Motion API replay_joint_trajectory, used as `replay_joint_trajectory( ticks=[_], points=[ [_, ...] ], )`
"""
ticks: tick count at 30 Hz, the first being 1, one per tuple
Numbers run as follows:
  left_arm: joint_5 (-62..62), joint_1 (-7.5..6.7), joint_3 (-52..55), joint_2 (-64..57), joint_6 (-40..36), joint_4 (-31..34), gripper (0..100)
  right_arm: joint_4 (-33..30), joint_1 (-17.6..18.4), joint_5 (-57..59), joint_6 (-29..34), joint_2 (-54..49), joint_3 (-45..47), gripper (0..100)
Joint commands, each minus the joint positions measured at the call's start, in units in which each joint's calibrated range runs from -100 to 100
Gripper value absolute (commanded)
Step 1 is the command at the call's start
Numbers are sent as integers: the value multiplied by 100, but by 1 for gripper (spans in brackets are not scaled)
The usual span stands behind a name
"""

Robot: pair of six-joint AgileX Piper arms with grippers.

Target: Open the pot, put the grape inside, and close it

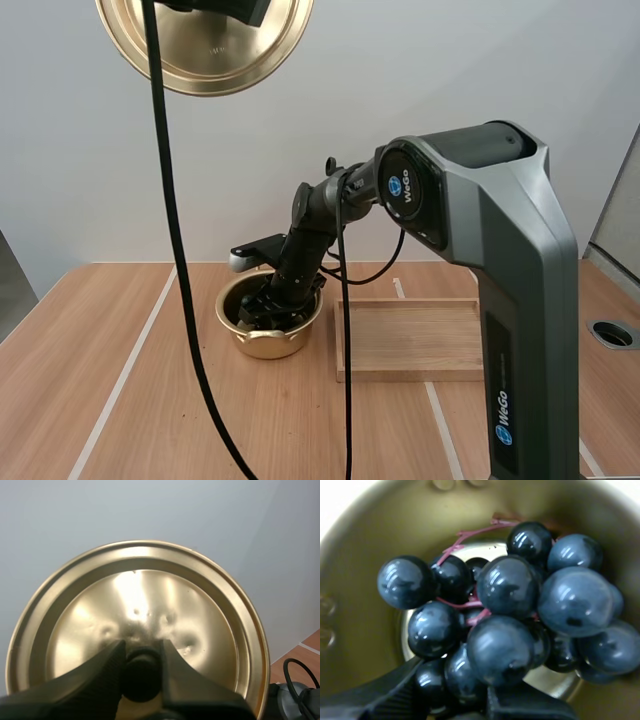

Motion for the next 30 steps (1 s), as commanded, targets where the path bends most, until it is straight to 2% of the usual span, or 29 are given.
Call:
replay_joint_trajectory(
  ticks=[1,2,3,4,6,8,9,20,30],
  points=[
    [-177,-18,-51,-41,-47,20,0,16,-2,-282,-58,41,-10,0],
    [-177,-18,-51,-41,-47,20,0,16,-2,-282,-48,41,-10,0],
    [-177,-18,-51,-41,-47,20,0,16,-2,-282,-37,41,-10,7],
    [-177,-18,-51,-41,-47,20,0,16,-2,-282,-5,41,-10,20],
    [-177,-18,-51,-41,-47,20,0,16,-2,-282,6,41,-10,56],
    [-177,-18,-51,-41,-47,20,0,16,-2,-282,42,41,-10,87],
    [-177,-18,-51,-41,-47,20,0,16,-2,-282,112,41,-10,94],
    [-193,-18,-51,-41,-47,18,0,16,-2,-343,164,5,-10,93],
    [-193,-18,-51,-41,-47,18,0,16,-2,-308,164,-453,-10,93]
  ],
)
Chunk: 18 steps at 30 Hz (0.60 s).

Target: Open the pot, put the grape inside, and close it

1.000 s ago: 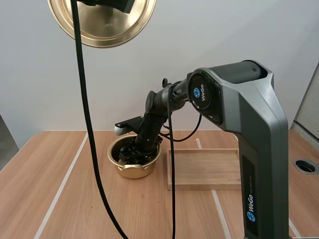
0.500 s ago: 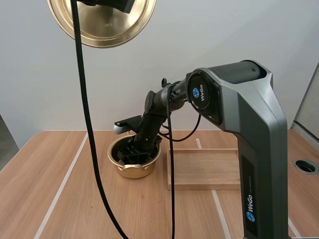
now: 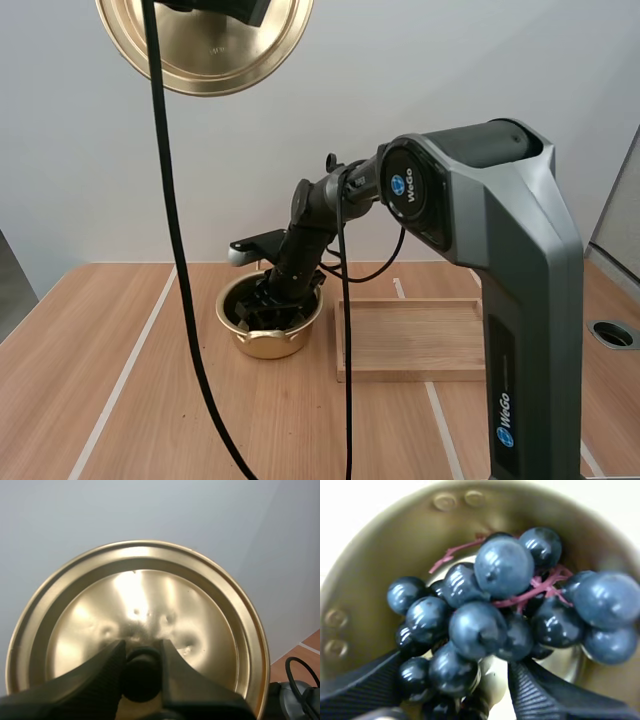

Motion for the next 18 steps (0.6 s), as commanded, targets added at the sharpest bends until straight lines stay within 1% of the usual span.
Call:
replay_joint_trajectory(
  ticks=[1,18],
  points=[
    [-193,-18,-51,-41,-47,18,0,-22,-2,-195,3,-257,-25,93],
    [-193,-18,-51,-41,-47,18,0,-72,-2,-178,3,-771,-25,93]
  ],
)
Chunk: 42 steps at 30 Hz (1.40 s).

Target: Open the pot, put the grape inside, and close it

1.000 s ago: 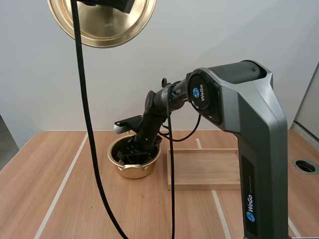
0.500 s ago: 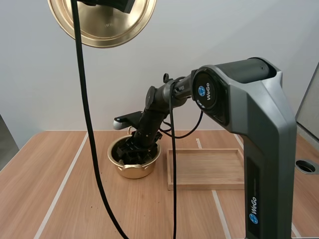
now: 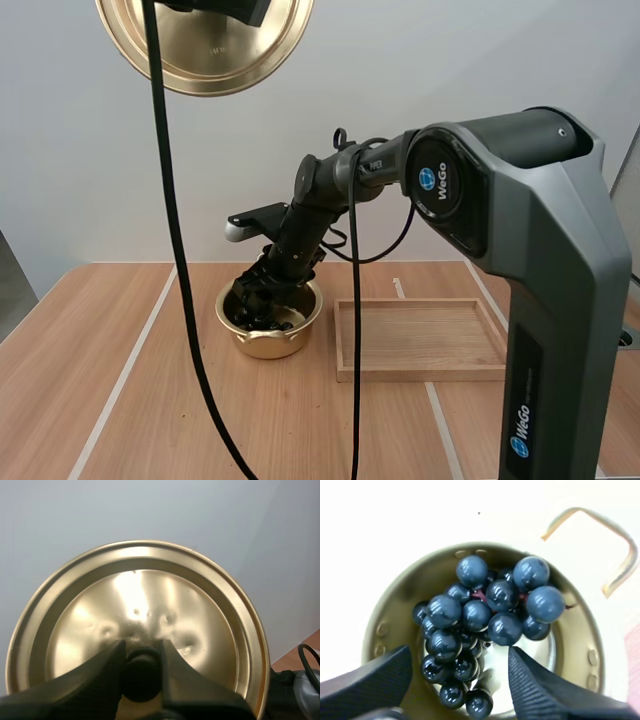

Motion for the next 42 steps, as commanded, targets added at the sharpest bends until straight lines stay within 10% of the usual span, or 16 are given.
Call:
replay_joint_trajectory(
  ticks=[1,23,42],
  points=[
    [-193,-18,-51,-41,-47,18,0,-106,-2,-58,-1,-230,-25,93],
    [-377,-18,-51,-41,-47,58,0,-1257,-107,-331,588,-1885,-25,93],
    [-476,-18,-51,-41,-340,-249,0,-1345,-1788,-730,715,-3859,-25,93]
  ],
)
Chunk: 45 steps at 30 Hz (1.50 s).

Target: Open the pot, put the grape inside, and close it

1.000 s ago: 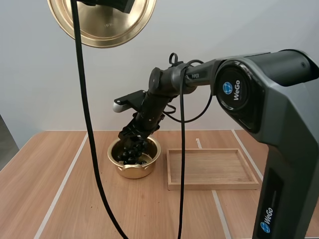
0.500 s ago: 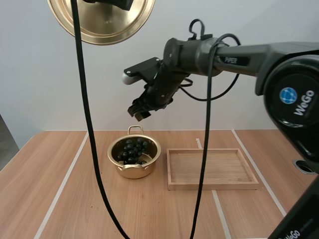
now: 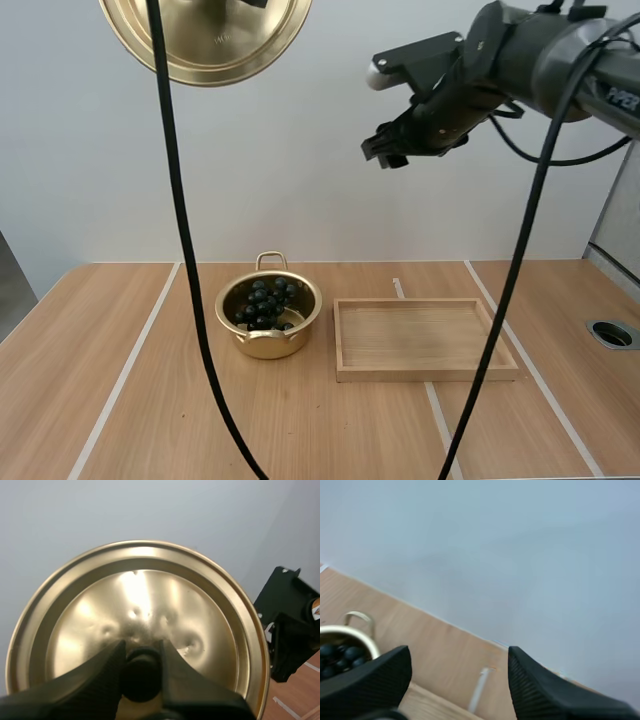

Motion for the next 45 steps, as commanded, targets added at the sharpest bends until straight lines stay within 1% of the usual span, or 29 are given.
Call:
replay_joint_trajectory(
  ticks=[1,7,13,15,17,18,19,21,23,24,25,29,33,37,42,45],
  points=[
    [-144,-18,-51,-41,-73,-179,0,-4,-214,-144,61,-362,-25,93],
    [20,-18,166,-29,-73,-179,0,-4,-507,-163,151,-925,-25,93],
    [35,-18,704,186,-73,-164,0,-4,-578,-266,387,-1401,-25,92],
    [35,-18,867,317,-73,-164,0,-4,-578,-266,483,-1546,-11,91],
    [35,-18,964,426,-73,-164,0,-4,-578,-282,556,-1665,21,86],
    [35,-18,1006,503,-73,-164,0,-4,-578,-306,575,-1732,67,81],
    [35,-18,1065,585,-73,-164,0,-4,-578,-326,630,-1763,96,74],
    [35,-18,1162,748,-73,-164,0,-4,-578,-342,655,-1862,175,55],
    [35,-18,1277,897,-73,-164,0,-4,-578,-406,655,-1970,262,31],
    [35,-18,1340,974,-73,-164,0,-4,-578,-448,655,-2010,302,14],
    [35,-18,1395,1052,-73,-164,0,-4,-578,-486,655,-2051,333,0],
    [-54,-18,1581,1336,-73,-215,0,-4,-578,-521,655,-2108,380,0],
    [-397,-18,1860,1633,-73,-306,0,23,-578,-407,655,-2108,380,0],
    [-979,-18,2288,1863,-41,-432,0,23,-578,-389,655,-2108,380,0],
    [-1891,-18,2878,2141,52,-452,0,23,-578,-281,655,-2108,380,0],
    [-2235,-18,3084,2356,52,-453,0,23,-578,-266,655,-2108,380,0]
  ],
)
